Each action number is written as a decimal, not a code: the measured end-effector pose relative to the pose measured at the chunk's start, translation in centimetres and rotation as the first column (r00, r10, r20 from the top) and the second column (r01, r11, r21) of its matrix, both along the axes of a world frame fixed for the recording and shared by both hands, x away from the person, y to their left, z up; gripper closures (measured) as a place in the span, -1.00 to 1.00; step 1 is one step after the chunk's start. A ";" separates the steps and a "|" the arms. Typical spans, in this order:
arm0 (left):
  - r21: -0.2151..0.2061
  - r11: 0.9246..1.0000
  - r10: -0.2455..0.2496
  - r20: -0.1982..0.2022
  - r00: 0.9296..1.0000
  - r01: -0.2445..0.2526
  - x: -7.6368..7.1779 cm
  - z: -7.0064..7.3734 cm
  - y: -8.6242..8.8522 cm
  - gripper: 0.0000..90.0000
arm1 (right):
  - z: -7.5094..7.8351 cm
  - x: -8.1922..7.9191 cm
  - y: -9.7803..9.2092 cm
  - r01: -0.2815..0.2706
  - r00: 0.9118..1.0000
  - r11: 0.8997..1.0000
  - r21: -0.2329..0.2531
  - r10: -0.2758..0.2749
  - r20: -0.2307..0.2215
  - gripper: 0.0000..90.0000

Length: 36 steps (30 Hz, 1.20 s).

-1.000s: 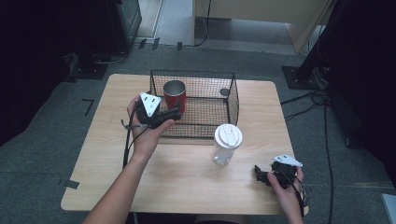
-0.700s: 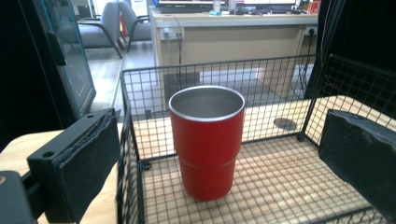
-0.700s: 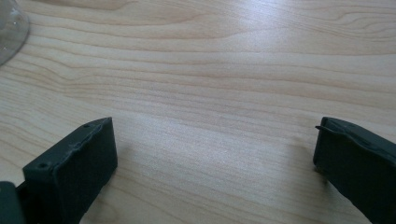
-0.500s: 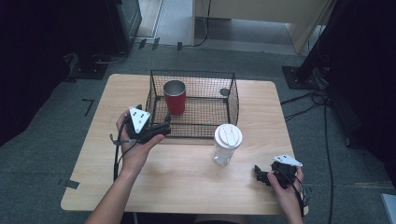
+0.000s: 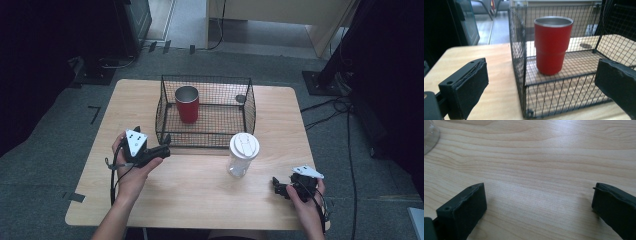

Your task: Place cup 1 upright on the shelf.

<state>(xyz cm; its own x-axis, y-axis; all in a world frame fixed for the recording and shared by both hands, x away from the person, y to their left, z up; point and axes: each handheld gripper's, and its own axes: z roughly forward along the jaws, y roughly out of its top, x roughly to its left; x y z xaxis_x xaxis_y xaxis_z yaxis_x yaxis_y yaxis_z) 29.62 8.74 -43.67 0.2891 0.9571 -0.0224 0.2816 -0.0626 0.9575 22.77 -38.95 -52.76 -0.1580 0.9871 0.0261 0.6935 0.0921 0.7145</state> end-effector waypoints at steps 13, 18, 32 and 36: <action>0.021 0.998 0.060 -0.067 0.996 -0.059 -1.6 -2.8 3.6 -1.00 | 0.0 0.0 0.0 -0.001 1.000 1.000 -0.002 0.001 0.001 -1.00; 0.033 0.996 0.090 -0.092 0.992 -0.087 -2.3 -3.7 5.2 -1.00 | 0.0 0.0 0.0 -0.001 1.000 1.000 -0.001 0.001 0.001 -1.00; 0.054 0.992 0.119 -0.195 0.974 -0.111 -3.8 -6.5 8.4 -1.00 | 0.0 0.0 0.0 -0.001 1.000 1.000 -0.002 0.001 0.001 -1.00; 0.054 0.992 0.126 -0.230 0.965 -0.116 -4.1 -7.3 9.0 -1.00 | 0.0 0.0 0.0 -0.001 1.000 1.000 -0.002 0.001 0.001 -1.00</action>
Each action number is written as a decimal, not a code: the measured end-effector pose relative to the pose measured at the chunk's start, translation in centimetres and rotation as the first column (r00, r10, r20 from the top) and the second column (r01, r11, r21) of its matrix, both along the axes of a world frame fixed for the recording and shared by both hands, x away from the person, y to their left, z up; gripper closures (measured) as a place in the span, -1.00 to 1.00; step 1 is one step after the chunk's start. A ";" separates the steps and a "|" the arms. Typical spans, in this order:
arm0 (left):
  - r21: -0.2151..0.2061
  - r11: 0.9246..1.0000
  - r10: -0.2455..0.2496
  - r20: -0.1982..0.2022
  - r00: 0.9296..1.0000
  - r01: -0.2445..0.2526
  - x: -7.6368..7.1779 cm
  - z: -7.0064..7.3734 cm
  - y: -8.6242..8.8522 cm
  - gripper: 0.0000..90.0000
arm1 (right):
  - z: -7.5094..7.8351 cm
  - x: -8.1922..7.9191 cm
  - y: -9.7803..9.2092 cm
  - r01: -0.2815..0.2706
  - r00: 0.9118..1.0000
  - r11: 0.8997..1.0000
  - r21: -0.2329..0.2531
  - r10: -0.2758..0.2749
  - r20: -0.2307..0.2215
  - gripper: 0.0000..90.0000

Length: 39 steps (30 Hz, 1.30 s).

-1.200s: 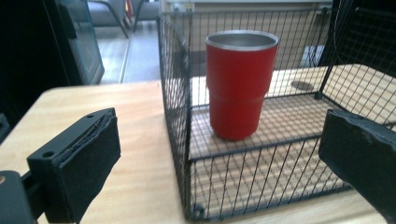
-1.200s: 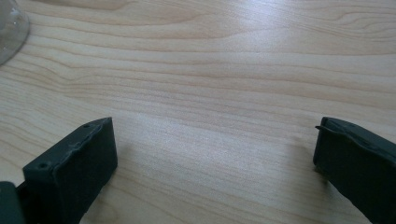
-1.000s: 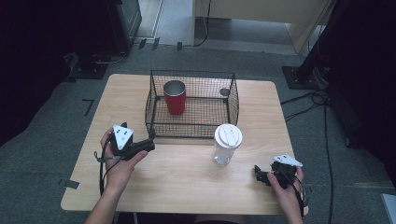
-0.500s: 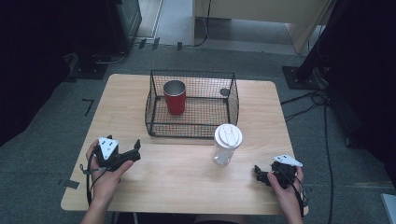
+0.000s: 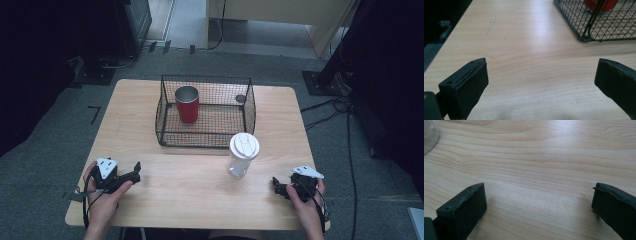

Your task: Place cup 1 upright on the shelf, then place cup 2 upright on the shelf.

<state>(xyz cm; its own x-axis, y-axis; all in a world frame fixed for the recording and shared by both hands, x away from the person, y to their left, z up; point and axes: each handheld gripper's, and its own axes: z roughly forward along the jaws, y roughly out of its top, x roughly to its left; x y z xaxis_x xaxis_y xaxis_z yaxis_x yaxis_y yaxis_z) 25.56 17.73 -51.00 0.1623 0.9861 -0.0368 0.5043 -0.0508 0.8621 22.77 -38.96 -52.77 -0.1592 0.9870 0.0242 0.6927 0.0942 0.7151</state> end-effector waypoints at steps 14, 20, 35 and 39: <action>0.021 0.999 0.034 -0.164 0.986 -0.030 0.3 -0.7 1.5 -1.00 | 0.0 0.0 0.0 0.000 1.000 1.000 0.000 0.000 0.000 -1.00; 0.044 0.998 0.061 -0.255 0.965 -0.052 0.8 -1.0 2.0 -1.00 | 0.0 0.0 0.0 0.000 1.000 1.000 0.000 0.000 0.000 -1.00; 0.086 0.995 0.069 -0.262 0.963 -0.048 0.9 -1.0 1.4 -1.00 | 1.7 -1.2 1.6 -0.044 0.997 0.998 0.053 0.041 0.069 -1.00; 0.086 0.995 0.069 -0.262 0.963 -0.048 0.9 -1.0 1.4 -1.00 | 2.1 -1.6 2.5 -0.070 0.995 0.996 0.053 0.066 0.073 -1.00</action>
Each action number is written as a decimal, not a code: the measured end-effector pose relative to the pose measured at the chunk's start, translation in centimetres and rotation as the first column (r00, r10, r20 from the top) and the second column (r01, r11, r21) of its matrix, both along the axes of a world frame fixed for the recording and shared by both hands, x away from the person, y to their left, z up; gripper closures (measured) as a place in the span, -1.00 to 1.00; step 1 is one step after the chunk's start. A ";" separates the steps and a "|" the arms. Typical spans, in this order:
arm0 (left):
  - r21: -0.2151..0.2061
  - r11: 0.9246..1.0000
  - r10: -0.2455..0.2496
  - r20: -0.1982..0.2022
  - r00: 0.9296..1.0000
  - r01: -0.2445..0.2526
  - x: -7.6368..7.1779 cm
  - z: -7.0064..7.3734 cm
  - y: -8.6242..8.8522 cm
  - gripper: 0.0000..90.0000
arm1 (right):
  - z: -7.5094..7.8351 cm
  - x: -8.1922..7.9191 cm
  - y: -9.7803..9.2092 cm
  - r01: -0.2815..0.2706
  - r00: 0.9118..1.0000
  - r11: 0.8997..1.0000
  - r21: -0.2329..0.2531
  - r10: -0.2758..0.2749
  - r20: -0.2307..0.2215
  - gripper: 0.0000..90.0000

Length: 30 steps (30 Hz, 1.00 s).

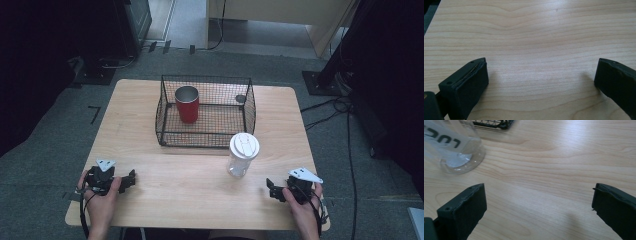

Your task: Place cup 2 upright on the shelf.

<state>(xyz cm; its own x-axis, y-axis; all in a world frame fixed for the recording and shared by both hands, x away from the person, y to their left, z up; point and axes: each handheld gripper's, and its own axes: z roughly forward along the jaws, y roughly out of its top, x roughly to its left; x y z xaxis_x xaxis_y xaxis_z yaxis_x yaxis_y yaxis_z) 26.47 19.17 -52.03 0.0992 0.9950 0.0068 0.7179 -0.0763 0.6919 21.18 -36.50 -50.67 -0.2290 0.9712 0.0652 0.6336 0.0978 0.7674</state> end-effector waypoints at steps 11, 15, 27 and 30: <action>0.000 1.000 0.000 0.000 1.000 0.000 0.0 0.0 0.0 -1.00 | 1.7 -0.1 3.5 -0.092 0.995 0.995 0.028 0.091 0.042 -1.00; 0.001 1.000 0.000 0.000 1.000 0.000 0.0 0.0 0.0 -1.00 | 2.4 0.0 4.7 -0.124 0.991 0.992 0.036 0.122 0.054 -1.00; -0.001 1.000 0.000 0.000 1.000 0.000 0.0 0.0 0.0 -1.00 | 4.5 0.6 7.1 -0.161 0.982 0.985 0.060 0.154 0.108 -0.99; -0.001 1.000 0.000 0.000 1.000 0.000 0.0 0.0 0.0 -1.00 | 4.8 0.9 7.8 -0.166 0.981 0.984 0.068 0.157 0.115 -0.99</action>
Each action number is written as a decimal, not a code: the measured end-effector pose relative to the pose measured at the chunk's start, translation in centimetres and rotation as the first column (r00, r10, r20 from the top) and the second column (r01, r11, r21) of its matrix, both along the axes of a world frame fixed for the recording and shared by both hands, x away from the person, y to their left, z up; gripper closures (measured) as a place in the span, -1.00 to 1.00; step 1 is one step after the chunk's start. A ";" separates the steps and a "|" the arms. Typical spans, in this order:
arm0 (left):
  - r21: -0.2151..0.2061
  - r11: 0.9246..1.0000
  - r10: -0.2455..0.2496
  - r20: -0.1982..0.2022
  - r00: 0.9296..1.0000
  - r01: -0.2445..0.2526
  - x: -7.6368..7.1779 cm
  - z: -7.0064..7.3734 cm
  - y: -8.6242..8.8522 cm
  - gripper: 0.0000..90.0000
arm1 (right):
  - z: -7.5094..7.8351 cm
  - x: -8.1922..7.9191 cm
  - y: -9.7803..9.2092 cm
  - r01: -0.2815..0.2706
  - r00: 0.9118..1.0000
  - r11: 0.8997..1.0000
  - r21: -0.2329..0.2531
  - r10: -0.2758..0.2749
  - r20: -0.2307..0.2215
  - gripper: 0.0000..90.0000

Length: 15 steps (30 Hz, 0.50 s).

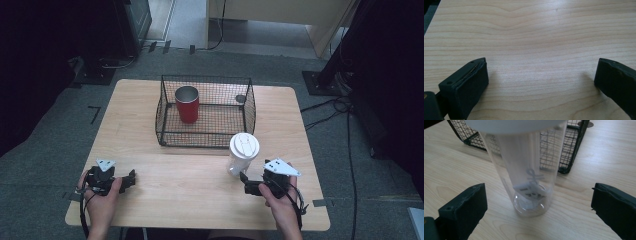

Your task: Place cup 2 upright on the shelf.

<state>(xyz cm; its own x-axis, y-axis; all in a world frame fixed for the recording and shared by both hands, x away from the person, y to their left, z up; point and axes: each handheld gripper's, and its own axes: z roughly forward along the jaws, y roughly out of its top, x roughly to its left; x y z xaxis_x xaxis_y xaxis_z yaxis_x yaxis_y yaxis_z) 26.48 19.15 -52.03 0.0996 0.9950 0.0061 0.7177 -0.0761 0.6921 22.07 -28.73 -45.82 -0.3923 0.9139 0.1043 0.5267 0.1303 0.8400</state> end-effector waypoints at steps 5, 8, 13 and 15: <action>0.000 1.000 -0.003 0.001 1.000 0.003 0.0 0.0 0.0 -1.00 | 0.6 0.5 0.7 0.022 1.000 1.000 0.004 -0.022 0.012 -0.89; -0.001 1.000 -0.004 0.001 1.000 0.004 0.0 0.0 0.0 -1.00 | 0.9 0.8 1.1 0.020 1.000 1.000 0.007 -0.020 0.016 -0.88; 0.000 1.000 -0.007 0.000 1.000 0.007 0.0 0.0 0.0 -1.00 | 1.3 1.2 1.6 0.025 1.000 1.000 0.017 -0.026 0.018 -0.86; -0.001 1.000 -0.006 0.000 1.000 0.006 0.0 0.0 0.0 -1.00 | 1.3 1.4 1.8 0.025 1.000 0.999 0.028 -0.025 0.017 -0.86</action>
<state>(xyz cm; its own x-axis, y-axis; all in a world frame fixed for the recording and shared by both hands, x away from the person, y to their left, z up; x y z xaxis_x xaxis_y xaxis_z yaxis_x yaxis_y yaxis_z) 26.48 19.12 -52.04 0.1059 0.9944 0.0054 0.7170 -0.0801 0.6924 23.43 -26.91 -44.53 -0.3713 0.9203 0.1230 0.5152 0.0940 0.8519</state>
